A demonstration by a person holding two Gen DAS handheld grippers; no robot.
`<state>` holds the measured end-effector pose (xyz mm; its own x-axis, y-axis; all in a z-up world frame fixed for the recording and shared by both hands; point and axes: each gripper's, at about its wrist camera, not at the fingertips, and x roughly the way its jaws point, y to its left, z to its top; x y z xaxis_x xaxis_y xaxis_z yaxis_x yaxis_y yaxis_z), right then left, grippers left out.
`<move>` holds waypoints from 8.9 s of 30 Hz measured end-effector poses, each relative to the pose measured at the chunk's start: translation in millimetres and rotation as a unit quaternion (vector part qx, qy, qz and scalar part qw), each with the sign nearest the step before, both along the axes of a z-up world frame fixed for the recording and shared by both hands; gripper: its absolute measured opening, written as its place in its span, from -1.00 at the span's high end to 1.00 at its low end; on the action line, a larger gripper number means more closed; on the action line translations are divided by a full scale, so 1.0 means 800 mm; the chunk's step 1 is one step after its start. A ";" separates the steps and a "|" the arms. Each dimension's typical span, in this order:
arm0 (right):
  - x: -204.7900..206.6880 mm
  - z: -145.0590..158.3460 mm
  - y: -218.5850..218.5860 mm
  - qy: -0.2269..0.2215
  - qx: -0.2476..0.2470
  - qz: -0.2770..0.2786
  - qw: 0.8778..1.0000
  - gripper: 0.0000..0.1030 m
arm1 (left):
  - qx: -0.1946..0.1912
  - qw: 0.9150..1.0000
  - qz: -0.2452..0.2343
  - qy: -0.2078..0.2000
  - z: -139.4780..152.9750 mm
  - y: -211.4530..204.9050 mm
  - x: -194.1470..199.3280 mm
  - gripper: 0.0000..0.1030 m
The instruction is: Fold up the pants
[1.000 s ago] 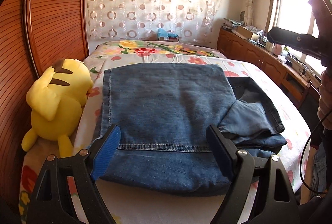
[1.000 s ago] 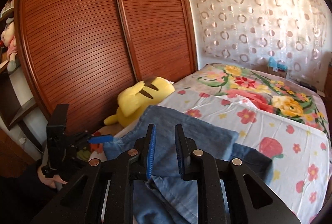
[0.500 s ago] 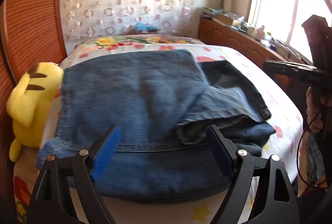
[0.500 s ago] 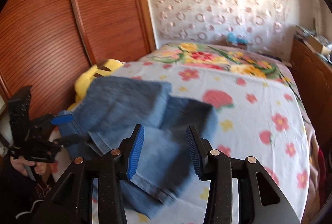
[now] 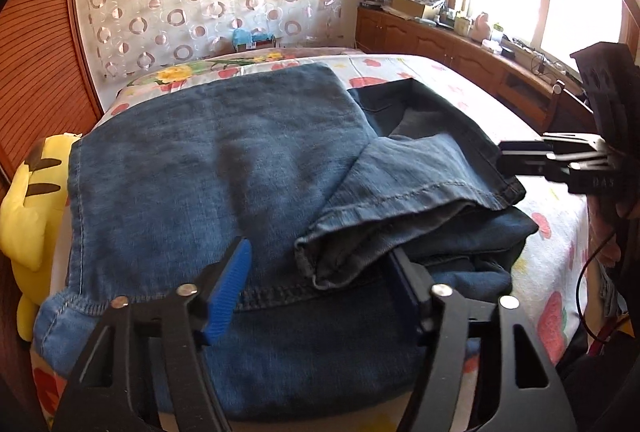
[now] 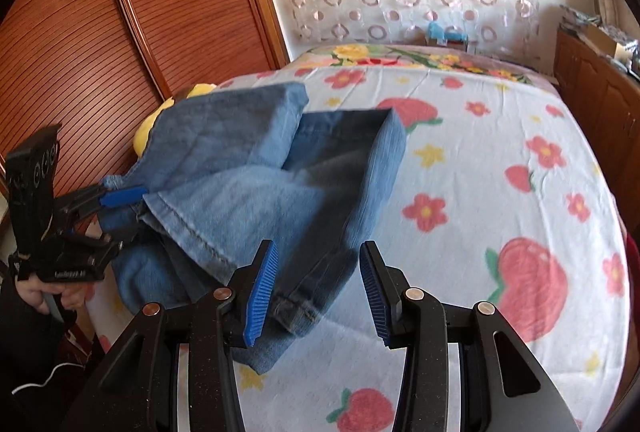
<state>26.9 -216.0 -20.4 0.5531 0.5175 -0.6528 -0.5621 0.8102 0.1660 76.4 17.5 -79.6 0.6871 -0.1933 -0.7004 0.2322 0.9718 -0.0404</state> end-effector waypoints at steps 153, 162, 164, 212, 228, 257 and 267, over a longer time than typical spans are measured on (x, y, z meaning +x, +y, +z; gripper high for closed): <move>0.109 0.018 0.120 0.004 -0.026 0.040 0.999 -0.38 | -0.043 0.995 0.088 0.009 -0.010 0.069 -0.035 -0.61; 0.105 0.017 0.123 0.001 -0.027 0.055 0.998 0.23 | -0.044 0.995 0.090 0.006 -0.012 0.069 -0.037 -0.61; 0.102 0.018 0.124 -0.001 -0.025 0.067 0.997 0.56 | -0.044 0.995 0.089 0.004 -0.012 0.071 -0.036 -0.61; 0.084 0.062 -0.164 0.001 -0.018 -0.106 0.994 -0.30 | -0.029 0.997 -0.068 -0.008 0.037 -0.172 0.062 -0.61; 0.051 0.033 -0.188 0.025 0.017 -0.114 0.993 -0.30 | -0.008 0.998 -0.066 0.011 0.000 -0.177 0.057 -0.61; 0.039 0.037 -0.180 0.007 0.026 -0.097 0.995 0.73 | 0.002 0.998 -0.063 -0.003 -0.004 -0.171 0.049 -0.62; 0.009 0.116 -0.144 -0.078 0.045 -0.043 0.995 0.84 | -0.021 0.999 -0.033 -0.031 0.056 -0.125 0.021 -0.62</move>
<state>34.4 -331.0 72.6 0.6887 0.5164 -0.5090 -0.5166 0.8420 0.1552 93.3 -82.3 -34.4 0.7143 -0.2678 -0.6466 0.2987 0.9522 -0.0645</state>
